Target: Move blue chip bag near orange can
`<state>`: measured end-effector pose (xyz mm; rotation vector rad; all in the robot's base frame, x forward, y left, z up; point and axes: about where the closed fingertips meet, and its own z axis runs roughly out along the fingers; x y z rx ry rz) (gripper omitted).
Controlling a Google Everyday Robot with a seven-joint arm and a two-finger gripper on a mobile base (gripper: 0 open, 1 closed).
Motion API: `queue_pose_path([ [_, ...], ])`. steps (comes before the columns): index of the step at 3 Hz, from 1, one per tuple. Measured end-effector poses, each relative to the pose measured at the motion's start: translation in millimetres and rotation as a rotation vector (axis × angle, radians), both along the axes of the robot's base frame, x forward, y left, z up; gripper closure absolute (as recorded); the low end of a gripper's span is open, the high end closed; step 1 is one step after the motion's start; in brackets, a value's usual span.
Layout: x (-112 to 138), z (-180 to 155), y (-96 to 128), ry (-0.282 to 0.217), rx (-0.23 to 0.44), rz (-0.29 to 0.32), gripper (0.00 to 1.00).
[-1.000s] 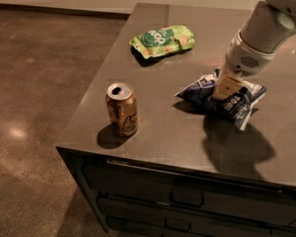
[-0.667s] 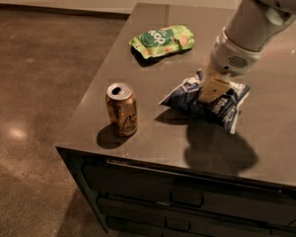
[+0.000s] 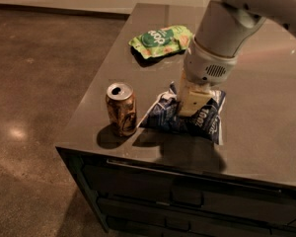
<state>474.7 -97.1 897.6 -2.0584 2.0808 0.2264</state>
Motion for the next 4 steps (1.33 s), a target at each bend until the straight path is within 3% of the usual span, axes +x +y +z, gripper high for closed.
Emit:
queue_pose_path([
  [1, -6.6, -2.9, 9.7, 0.01, -0.014, 0.044, 0.51],
  [3, -4.2, -1.7, 12.1, -0.006, -0.008, 0.042, 0.04],
  [4, -3.7, -1.4, 12.8, -0.01, -0.006, 0.042, 0.0],
])
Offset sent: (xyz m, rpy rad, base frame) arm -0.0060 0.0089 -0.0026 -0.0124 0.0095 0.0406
